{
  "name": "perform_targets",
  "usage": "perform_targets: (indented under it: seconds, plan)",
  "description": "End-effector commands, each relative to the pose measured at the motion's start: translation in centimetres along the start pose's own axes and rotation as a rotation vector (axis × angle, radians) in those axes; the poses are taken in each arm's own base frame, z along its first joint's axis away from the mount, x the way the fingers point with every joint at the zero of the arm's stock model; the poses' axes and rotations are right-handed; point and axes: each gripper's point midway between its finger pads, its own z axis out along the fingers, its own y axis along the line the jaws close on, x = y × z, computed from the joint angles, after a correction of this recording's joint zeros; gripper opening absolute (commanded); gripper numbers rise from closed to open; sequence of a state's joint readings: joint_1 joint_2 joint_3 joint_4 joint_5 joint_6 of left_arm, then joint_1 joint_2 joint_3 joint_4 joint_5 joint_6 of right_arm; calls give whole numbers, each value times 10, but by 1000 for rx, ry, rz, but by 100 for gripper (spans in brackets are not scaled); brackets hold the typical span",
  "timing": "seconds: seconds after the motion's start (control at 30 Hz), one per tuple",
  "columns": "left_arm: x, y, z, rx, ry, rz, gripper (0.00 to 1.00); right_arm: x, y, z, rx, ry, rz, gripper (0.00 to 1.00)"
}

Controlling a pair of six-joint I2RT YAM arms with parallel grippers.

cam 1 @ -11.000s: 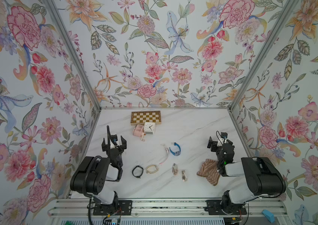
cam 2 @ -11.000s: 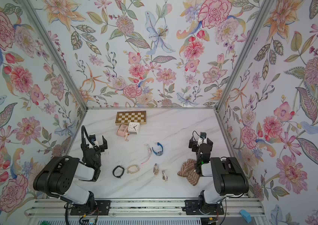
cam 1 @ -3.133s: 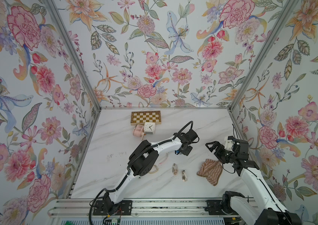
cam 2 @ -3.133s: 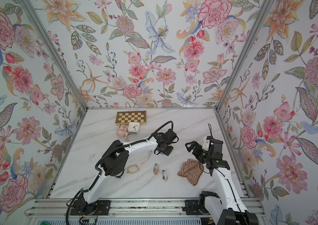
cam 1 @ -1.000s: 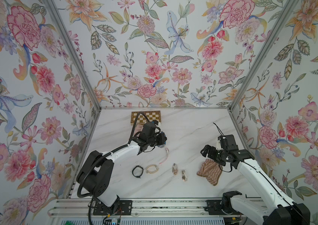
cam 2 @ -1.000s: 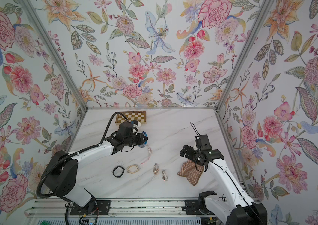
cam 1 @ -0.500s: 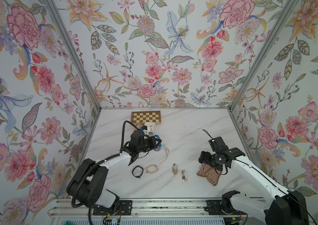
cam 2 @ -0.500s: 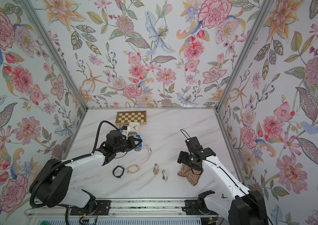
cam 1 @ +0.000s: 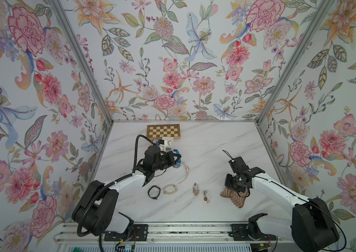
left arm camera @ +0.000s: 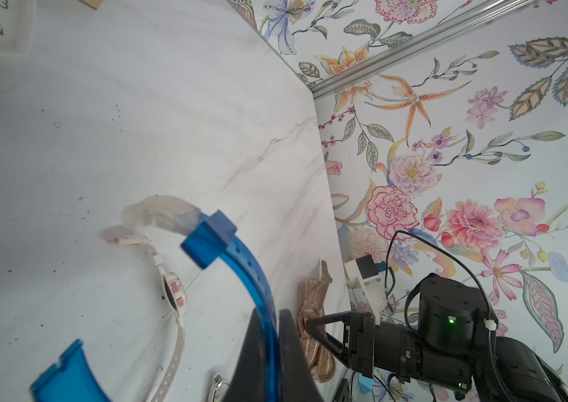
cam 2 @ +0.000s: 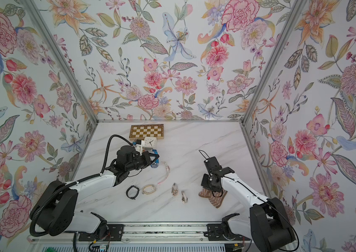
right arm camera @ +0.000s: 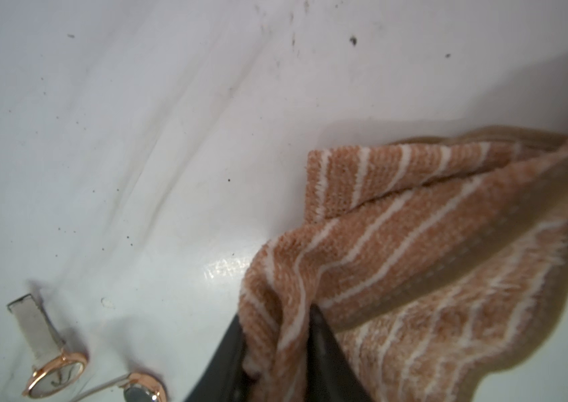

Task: Wipe the watch dial
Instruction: Pick up the cleaning item at the center of the board, then wipe the dirt from the watch dial.

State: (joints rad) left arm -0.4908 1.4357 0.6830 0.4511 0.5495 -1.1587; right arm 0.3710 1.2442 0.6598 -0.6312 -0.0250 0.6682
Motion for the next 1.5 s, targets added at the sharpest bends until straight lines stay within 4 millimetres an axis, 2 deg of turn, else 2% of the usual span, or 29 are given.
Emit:
perform_targets:
  seconds: [0.0, 0.07, 0.17, 0.23, 0.37, 0.53, 0.77, 1.0, 1.17, 1.2, 1.47]
  plan:
    - [-5, -8, -4, 40, -25, -27, 0, -18, 11, -15, -42, -101, -41, 5]
    - [-10, -16, -3, 71, -50, -60, 0, -39, 29, -41, -131, -232, -77, 0]
    - [-22, -31, -3, 156, -109, -150, 0, -69, 62, -88, -310, -438, -158, 0]
    - [-32, -41, -6, 243, -164, -249, 0, -79, 84, -116, -434, -545, -213, 0]
    - [-49, -52, -15, 411, -257, -461, 0, -88, 117, -163, -629, -678, -302, 0]
    - [-57, -64, -14, 540, -317, -601, 0, -89, 146, -195, -791, -735, -375, 0]
    - [-58, -94, 0, 631, -296, -611, 0, -77, 184, -210, -916, -732, -467, 0]
    - [-46, -106, 9, 652, -254, -572, 0, -58, 221, -220, -1017, -733, -564, 0]
    - [-42, -108, 6, 649, -250, -551, 0, -46, 241, -223, -1032, -732, -628, 0]
    - [-43, -108, 4, 653, -253, -549, 0, -37, 248, -225, -1050, -719, -649, 0]
    - [-40, -116, -5, 672, -242, -542, 0, -28, 265, -201, -1011, -674, -671, 0]
